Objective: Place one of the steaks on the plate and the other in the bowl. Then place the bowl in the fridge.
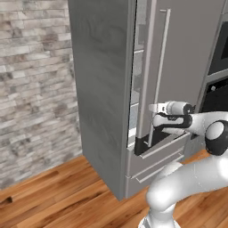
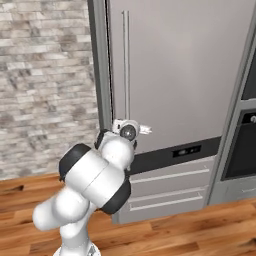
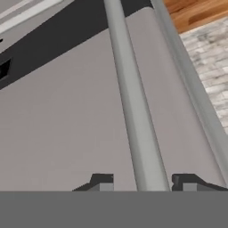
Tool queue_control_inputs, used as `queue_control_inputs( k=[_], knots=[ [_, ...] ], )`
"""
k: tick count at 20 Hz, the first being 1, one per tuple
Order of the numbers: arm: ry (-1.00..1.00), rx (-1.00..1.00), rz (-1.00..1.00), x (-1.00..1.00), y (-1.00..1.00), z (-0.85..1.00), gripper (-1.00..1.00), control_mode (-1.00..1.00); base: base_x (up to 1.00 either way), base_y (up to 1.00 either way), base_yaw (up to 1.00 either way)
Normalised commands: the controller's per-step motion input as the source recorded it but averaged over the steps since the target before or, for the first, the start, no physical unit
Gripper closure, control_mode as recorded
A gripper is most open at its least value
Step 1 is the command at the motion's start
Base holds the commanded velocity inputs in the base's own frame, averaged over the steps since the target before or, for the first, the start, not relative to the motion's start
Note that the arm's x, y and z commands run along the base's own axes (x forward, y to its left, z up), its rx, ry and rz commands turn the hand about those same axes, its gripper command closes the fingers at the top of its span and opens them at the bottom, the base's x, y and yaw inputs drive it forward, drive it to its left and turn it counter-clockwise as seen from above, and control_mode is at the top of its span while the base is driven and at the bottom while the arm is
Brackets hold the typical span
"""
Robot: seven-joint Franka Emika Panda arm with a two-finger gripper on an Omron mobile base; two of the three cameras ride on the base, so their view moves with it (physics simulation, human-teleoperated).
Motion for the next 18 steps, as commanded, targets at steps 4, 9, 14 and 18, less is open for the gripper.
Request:
queue_control_inputs(
  k=[4,9,14,18],
  knots=[
    [0.13,0.05,-0.23,-0.16,-1.0,0.01,1.0,-1.0,0.0,0.0,0.0],
    [0.24,0.03,-0.27,-0.04,-1.0,0.08,1.0,-1.0,0.0,0.0,0.0],
    [0.19,0.04,-0.23,-0.15,-1.0,0.02,1.0,-1.0,0.0,0.0,0.0],
    [0.08,0.04,-0.19,-0.33,-1.0,0.0,1.0,-1.0,0.0,0.0,0.0]
  ],
)
